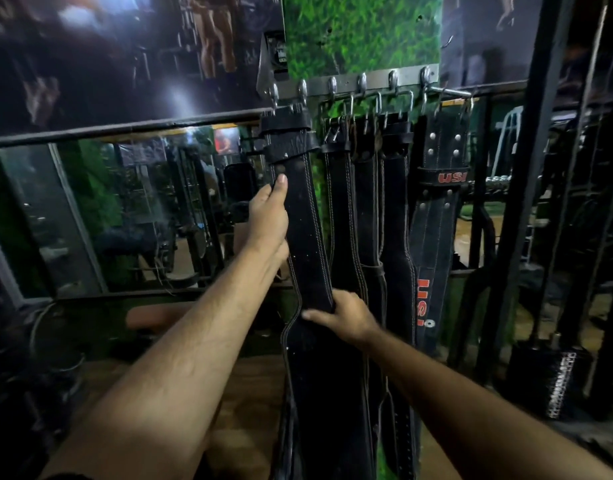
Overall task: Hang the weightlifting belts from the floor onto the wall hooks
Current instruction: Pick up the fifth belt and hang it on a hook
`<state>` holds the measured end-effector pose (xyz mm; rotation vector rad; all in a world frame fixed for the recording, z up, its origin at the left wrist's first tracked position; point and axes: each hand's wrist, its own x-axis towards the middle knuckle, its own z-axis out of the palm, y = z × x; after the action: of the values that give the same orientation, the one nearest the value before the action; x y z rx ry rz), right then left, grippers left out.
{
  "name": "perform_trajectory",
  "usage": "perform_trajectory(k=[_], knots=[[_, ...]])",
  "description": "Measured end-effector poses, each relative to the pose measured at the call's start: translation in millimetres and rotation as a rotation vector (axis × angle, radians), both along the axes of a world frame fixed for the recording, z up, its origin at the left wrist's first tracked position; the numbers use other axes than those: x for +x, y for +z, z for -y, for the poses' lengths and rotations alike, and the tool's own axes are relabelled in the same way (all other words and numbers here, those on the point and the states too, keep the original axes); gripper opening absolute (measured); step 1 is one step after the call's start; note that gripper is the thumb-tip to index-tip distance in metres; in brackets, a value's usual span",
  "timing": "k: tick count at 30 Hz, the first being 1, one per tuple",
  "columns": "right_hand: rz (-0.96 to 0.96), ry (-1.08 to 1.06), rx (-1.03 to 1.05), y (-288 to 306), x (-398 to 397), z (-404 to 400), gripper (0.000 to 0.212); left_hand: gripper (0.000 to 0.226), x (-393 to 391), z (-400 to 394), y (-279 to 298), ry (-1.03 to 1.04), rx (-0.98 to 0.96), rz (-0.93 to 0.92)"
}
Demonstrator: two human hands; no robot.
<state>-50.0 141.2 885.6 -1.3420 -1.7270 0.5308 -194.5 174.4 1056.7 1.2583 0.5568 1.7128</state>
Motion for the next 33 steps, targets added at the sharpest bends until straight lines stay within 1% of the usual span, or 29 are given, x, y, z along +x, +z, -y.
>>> perform_trajectory(k=[1, 2, 4, 6, 8, 9, 10, 11, 12, 13, 14, 15, 16, 18, 20, 23, 25, 26, 27, 28, 30, 31, 32, 33], knots=[[0.100, -0.008, -0.090, -5.6, 5.2, -0.6, 0.056, 0.107, -3.9, -4.9, 0.9, 0.005, -0.005, 0.012], [0.129, 0.009, -0.165, -4.5, 8.6, -1.4, 0.055, 0.104, -6.0, -3.5, 4.2, 0.007, -0.023, 0.012], [0.065, 0.111, -0.234, 19.4, 8.1, -1.3, 0.043, 0.086, -5.9, 4.1, 9.3, 0.023, -0.069, 0.012], [-0.113, 0.264, -0.171, 58.9, -2.6, 2.6, 0.025, 0.070, -3.4, 3.5, 11.0, 0.020, -0.090, 0.005], [-0.276, 0.348, -0.022, 90.9, -20.1, 9.2, 0.021, 0.071, -5.0, -5.9, 15.1, 0.010, -0.111, 0.033], [-0.324, 0.347, 0.024, 93.3, -24.5, 8.6, 0.019, 0.070, -7.1, -7.5, 18.4, 0.010, -0.125, 0.035], [-0.335, 0.319, 0.045, 84.5, -24.9, 3.3, 0.018, 0.064, -8.8, -9.0, 21.4, -0.001, -0.132, 0.033], [-0.275, 0.271, 0.028, 71.1, -22.8, -0.8, 0.023, 0.053, -9.6, -3.9, 24.6, -0.017, -0.131, 0.028], [-0.175, 0.209, -0.037, 55.1, -18.7, -4.2, 0.036, 0.043, -10.0, -0.5, 23.8, -0.020, -0.145, 0.031], [-0.027, 0.132, -0.133, 40.3, -12.0, -7.8, 0.049, 0.036, -10.6, 1.2, 21.3, -0.029, -0.162, 0.035], [0.106, 0.070, -0.227, 29.4, -6.4, -9.3, 0.053, 0.033, -11.0, -0.9, 17.7, -0.024, -0.186, 0.024], [0.200, 0.025, -0.298, 22.4, -3.0, -8.2, 0.049, 0.034, -11.3, -1.2, 13.1, -0.014, -0.219, 0.003], [0.235, 0.009, -0.332, 18.5, -0.8, -11.3, 0.042, 0.039, -11.9, -3.1, 8.0, 0.001, -0.247, 0.001], [0.270, 0.025, -0.394, 15.5, 0.5, -9.2, 0.041, 0.048, -17.6, -17.5, -4.0, 0.037, -0.283, 0.007], [0.340, 0.042, -0.476, 8.5, 4.5, -6.1, 0.041, 0.045, -21.2, -21.0, -10.0, 0.054, -0.290, -0.011], [0.298, 0.089, -0.582, -2.6, 17.3, -0.6, 0.039, 0.035, -21.4, -14.1, -16.9, 0.036, -0.273, -0.022], [0.227, 0.175, -0.568, 3.9, 19.9, 2.2, 0.039, 0.033, -20.1, -8.7, -18.9, 0.032, -0.270, -0.036], [0.140, 0.224, -0.527, 12.2, 18.7, 5.1, 0.033, 0.030, -19.0, -7.3, -20.6, 0.037, -0.274, -0.048], [0.023, 0.264, -0.475, 23.8, 17.5, 8.0, 0.028, 0.028, -18.0, -5.1, -22.3, 0.044, -0.277, -0.061], [-0.117, 0.286, -0.424, 36.0, 15.6, 9.9, 0.028, 0.027, -16.7, -2.4, -24.2, 0.052, -0.269, -0.071], [-0.388, 0.295, -0.325, 58.3, 13.7, 7.5, 0.023, 0.033, -15.2, -2.3, -29.0, 0.083, -0.240, -0.081], [-0.488, 0.290, -0.269, 69.8, 11.8, 6.9, 0.018, 0.047, -14.7, -4.2, -31.5, 0.095, -0.238, -0.074], [-0.568, 0.281, -0.211, 81.4, 9.5, 6.8, 0.013, 0.068, -14.2, -10.9, -36.3, 0.106, -0.236, -0.067], [-0.621, 0.266, -0.159, 93.2, 6.8, 7.5, 0.014, 0.089, -15.5, -28.8, -46.2, 0.126, -0.241, -0.078]])
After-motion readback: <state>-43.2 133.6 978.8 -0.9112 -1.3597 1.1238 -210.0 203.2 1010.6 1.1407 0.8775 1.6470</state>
